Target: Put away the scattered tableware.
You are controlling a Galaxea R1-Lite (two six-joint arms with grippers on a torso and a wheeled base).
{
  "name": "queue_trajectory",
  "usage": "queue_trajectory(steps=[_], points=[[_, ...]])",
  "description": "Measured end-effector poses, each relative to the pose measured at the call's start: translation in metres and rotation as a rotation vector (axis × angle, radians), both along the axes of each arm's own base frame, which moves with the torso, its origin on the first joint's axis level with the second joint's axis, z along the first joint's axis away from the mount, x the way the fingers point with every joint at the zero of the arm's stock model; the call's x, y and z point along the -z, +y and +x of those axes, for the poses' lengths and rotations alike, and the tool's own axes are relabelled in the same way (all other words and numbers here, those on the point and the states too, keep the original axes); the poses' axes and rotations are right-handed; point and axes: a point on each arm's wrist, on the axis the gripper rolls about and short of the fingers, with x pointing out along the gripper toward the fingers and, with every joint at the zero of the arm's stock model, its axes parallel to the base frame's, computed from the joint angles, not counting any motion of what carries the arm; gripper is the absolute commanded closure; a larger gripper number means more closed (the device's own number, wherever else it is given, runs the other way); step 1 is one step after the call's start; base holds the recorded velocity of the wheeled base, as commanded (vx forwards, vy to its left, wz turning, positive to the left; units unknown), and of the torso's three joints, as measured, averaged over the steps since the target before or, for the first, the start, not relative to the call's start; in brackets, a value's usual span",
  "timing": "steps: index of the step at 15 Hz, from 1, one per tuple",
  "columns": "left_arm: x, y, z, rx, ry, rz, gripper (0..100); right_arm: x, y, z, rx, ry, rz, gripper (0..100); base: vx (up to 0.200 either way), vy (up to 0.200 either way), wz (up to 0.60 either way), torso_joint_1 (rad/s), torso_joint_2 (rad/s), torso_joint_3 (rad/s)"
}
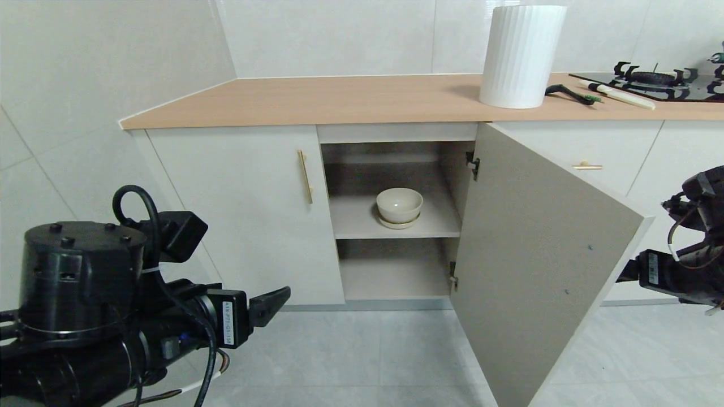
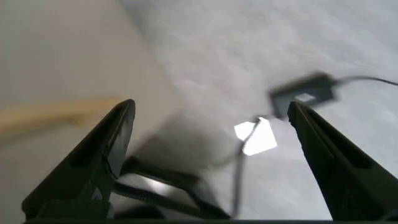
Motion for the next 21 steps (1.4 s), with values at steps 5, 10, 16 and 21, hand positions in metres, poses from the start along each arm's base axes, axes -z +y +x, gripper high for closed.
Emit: queue_trajectory(steps=[5,10,16,21], points=[[-0.002,0.0,0.001,0.0,-0.007,-0.005,0,0.011,0.009,0.015,-0.057,-0.025,0.086,0,0.0,0.0,0.0,0.0,0.0,0.0],[-0.004,-0.001,0.002,0.0,-0.015,-0.01,0,0.021,0.047,0.031,-0.232,-0.049,0.135,0,0.0,0.0,0.0,0.0,0.0,0.0],[-0.005,-0.002,0.003,-0.001,-0.018,-0.011,0,0.03,0.137,0.061,-0.469,-0.072,0.156,0,0.0,0.0,0.0,0.0,0.0,0.0],[-0.004,-0.002,0.004,-0.001,-0.012,-0.007,0,0.053,0.179,0.077,-0.469,-0.135,0.255,0,0.0,0.0,0.0,0.0,0.0,0.0]])
